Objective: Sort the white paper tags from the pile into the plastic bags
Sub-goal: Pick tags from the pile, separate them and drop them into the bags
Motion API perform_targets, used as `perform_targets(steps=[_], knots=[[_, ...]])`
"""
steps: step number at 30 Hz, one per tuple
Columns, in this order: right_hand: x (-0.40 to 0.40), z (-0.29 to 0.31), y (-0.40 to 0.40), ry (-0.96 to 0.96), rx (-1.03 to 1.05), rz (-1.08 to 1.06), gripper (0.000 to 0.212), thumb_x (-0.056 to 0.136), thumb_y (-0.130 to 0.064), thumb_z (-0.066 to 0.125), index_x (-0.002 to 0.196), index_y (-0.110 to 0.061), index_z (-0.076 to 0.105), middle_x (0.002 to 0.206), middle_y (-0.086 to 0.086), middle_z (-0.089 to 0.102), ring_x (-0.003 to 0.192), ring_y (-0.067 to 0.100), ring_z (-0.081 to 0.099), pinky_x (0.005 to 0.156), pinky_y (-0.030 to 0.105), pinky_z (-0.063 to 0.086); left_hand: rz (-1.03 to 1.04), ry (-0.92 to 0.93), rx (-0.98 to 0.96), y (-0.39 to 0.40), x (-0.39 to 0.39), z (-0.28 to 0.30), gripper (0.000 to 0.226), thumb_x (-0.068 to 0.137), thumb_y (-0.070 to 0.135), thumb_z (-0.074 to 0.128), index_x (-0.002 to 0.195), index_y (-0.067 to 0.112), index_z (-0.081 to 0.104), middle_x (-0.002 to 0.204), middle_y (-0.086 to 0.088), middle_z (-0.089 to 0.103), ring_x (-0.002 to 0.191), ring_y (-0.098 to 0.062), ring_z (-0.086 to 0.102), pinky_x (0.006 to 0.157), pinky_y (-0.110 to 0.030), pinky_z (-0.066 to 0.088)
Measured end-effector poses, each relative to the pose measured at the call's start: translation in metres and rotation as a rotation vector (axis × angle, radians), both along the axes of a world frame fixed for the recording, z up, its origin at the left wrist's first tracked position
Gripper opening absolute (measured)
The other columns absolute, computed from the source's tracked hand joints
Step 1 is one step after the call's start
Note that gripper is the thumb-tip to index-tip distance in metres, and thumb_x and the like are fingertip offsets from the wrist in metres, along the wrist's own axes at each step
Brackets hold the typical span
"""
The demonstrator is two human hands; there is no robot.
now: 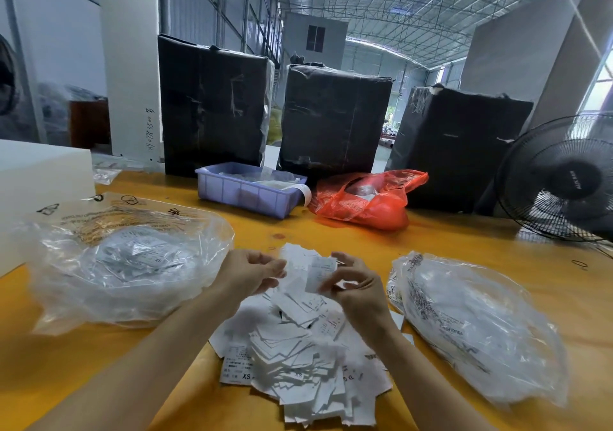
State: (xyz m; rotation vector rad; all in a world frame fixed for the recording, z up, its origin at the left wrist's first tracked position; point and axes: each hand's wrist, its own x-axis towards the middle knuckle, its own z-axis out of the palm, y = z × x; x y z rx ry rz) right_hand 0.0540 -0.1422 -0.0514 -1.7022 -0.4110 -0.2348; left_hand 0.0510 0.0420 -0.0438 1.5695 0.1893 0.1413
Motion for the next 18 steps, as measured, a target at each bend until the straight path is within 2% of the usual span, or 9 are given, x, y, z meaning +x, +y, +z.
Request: perform_targets(steps=[1,3,6,9,14,16,18], knots=[[0.002,-0.001,-0.003,0.005,0.076,0.024,0.048,0.069,0.023,0.065,0.048,-0.019,0.067,0.11,0.001,0.06,0.107,0.009,0.054,0.079,0.027,0.054,-0.01,0.004,-0.027,-0.001,0.0,0.0,0.01,0.079,0.014,0.074,0.079,0.007,0.068,0.069,-0.002,0.073,0.061,-0.012,0.064,0.062,-0.021,0.052],[0.005,-0.002,-0.006,-0.002,0.179,0.071,0.047,0.069,0.029,0.059,0.047,-0.011,0.067,0.089,0.003,0.067,0.092,0.013,0.062,0.068,0.023,0.055,-0.034,0.001,-0.077,-0.004,-0.001,0.0,0.01,0.079,0.013,0.074,0.081,0.005,0.069,0.071,-0.003,0.073,0.06,-0.012,0.064,0.058,-0.018,0.052],[0.005,-0.002,-0.009,-0.048,0.171,0.071,0.046,0.069,0.031,0.057,0.049,-0.008,0.068,0.065,-0.001,0.068,0.077,0.014,0.066,0.067,0.023,0.055,-0.067,-0.002,-0.126,-0.011,-0.002,-0.003,0.013,0.078,0.012,0.074,0.085,0.003,0.069,0.072,-0.004,0.073,0.061,-0.012,0.064,0.057,-0.018,0.052],[0.003,0.002,-0.009,-0.099,0.052,0.011,0.034,0.071,0.02,0.066,0.058,-0.01,0.073,0.068,0.001,0.069,0.074,0.015,0.066,0.073,0.026,0.056,-0.105,-0.004,-0.154,-0.019,-0.003,-0.006,0.009,0.076,0.009,0.075,0.082,0.003,0.07,0.072,-0.006,0.073,0.059,-0.011,0.064,0.053,-0.015,0.051],[-0.002,0.009,-0.011,-0.047,-0.048,-0.015,0.03,0.081,0.012,0.054,0.073,-0.009,0.074,0.088,0.003,0.072,0.079,0.0,0.065,0.069,0.013,0.048,-0.144,-0.009,-0.228,-0.026,-0.002,-0.008,0.017,0.066,0.007,0.079,0.079,-0.002,0.071,0.072,-0.015,0.067,0.056,-0.014,0.057,0.057,-0.019,0.047],[-0.003,0.012,-0.011,-0.054,-0.035,-0.023,0.011,0.082,-0.004,0.066,0.074,-0.004,0.074,0.083,0.007,0.073,0.074,0.004,0.065,0.066,0.014,0.047,-0.167,-0.015,-0.266,-0.026,-0.002,-0.007,0.024,0.06,0.007,0.079,0.078,-0.004,0.069,0.063,-0.012,0.063,0.051,-0.013,0.054,0.051,-0.018,0.045],[-0.004,0.016,-0.013,-0.081,-0.034,-0.049,0.017,0.074,-0.019,0.075,0.072,-0.002,0.072,0.075,0.01,0.072,0.066,0.01,0.065,0.063,0.02,0.05,-0.182,-0.025,-0.298,-0.027,-0.003,-0.006,0.021,0.06,0.003,0.079,0.075,-0.003,0.066,0.054,-0.006,0.061,0.045,-0.01,0.054,0.047,-0.016,0.046]])
